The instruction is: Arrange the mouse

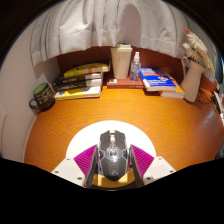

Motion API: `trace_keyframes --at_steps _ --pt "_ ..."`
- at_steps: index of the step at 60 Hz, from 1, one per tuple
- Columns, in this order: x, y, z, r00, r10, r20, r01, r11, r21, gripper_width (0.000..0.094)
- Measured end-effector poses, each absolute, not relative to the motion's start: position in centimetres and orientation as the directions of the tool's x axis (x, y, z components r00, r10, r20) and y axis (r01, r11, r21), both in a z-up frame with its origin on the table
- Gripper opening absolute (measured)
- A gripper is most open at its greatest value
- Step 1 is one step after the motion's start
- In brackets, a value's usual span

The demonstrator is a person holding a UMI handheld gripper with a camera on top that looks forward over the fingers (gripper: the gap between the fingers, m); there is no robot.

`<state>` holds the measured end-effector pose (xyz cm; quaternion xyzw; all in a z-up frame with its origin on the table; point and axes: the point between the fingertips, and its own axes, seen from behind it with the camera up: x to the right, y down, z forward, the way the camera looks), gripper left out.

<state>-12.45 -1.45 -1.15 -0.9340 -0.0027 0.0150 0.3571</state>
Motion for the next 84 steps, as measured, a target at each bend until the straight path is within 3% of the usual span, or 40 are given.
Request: trace_keyframes --at_steps 5,7,25,34,57,84 --pt "-12.1 -1.7 0.5 0.999 0.009 -0.039 -0.019 -0.743 -0.669 0.0820" --pt "-11.8 -1.9 1.5 0.999 0.008 -0.037 -0.019 -0.737 -0.676 0.0867" --pt "-7.2 -9.0 13.6 0.996 0.057 -0.070 -0.015 -0.652 -0.758 0.0866" --pt "-3.0 -15.6 17.2 0.996 0.054 -0.066 -0.017 -0.633 -0.774 0.0849" --pt "4.4 -25.6 21.1 0.997 0.027 -0.066 -0.039 -0.564 -0.825 0.0849" --pt "6.7 -27.7 22.9 0.997 0.028 -0.075 -0.049 -0.526 -0.849 0.0849"
